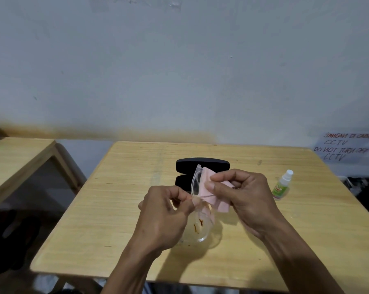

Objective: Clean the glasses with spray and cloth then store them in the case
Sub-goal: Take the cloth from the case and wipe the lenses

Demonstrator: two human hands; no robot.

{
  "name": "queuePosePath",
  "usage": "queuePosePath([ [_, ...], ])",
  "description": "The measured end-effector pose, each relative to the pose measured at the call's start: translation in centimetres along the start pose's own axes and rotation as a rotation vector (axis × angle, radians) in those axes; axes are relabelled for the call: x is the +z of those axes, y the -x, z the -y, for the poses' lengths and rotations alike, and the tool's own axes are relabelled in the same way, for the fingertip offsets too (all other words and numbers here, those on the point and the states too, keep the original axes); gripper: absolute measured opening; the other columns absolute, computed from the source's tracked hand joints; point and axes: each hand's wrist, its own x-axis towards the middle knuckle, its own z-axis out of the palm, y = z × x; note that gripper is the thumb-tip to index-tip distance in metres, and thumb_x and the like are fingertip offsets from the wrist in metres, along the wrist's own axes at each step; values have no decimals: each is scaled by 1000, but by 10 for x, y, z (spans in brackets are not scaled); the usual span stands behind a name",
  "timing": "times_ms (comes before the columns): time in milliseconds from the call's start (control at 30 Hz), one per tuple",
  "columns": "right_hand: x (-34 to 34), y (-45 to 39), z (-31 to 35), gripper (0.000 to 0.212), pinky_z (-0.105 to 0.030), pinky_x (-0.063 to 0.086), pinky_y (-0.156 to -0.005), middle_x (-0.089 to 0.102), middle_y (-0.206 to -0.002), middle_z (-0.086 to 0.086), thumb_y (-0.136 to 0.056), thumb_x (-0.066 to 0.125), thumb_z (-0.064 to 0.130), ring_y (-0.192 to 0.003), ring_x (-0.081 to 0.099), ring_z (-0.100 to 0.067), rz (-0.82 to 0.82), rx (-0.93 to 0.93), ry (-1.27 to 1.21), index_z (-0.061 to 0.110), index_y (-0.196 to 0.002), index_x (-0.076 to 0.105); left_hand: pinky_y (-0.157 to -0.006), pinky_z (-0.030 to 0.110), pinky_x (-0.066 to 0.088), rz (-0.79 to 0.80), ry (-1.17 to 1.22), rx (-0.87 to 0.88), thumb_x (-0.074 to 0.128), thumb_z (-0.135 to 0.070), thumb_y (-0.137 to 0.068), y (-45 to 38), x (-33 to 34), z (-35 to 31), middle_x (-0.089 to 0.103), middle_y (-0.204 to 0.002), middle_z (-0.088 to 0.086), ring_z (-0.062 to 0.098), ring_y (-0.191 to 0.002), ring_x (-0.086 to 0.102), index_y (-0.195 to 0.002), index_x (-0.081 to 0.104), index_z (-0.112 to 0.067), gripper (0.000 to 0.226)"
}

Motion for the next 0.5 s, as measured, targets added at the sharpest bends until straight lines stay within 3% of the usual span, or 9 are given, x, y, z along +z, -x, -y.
queuePosePath([
  [133,10,-1,3,13,-33,59,-66,76,-74,-10,-68,85,0,-68,73,-20,-23,1,-67,6,-77,78,-90,54,50,-39,-30,8,75,-46,-77,-2,1,-2,61,-53,-16,13,-68,56,-65,73,-28,22],
  [300,22,1,6,17,-54,61,-77,72,-70,-3,-67,88,0,-73,70,-23,17,10,37,13,-69,77,-86,49,51,-63,6,11,78,-33,-81,-1,3,-2,61,-54,-8,6,-57,54,-65,73,-18,23],
  [400,19,2,12,20,-37,61,-63,72,-66,-2,-64,88,-6,-65,71,-16,39,6,80,9,-68,76,-85,50,53,-77,6,21,78,-38,-80,1,1,-1,66,-58,-5,13,-60,57,-66,74,-23,20],
  [500,17,-3,16,18,-28,57,-54,73,-64,-7,-66,85,-8,-60,72,-18,3,19,7,5,-69,73,-86,50,49,-69,-50,45,77,-39,-80,2,0,-4,63,-56,-19,8,-63,54,-67,73,-25,19],
])
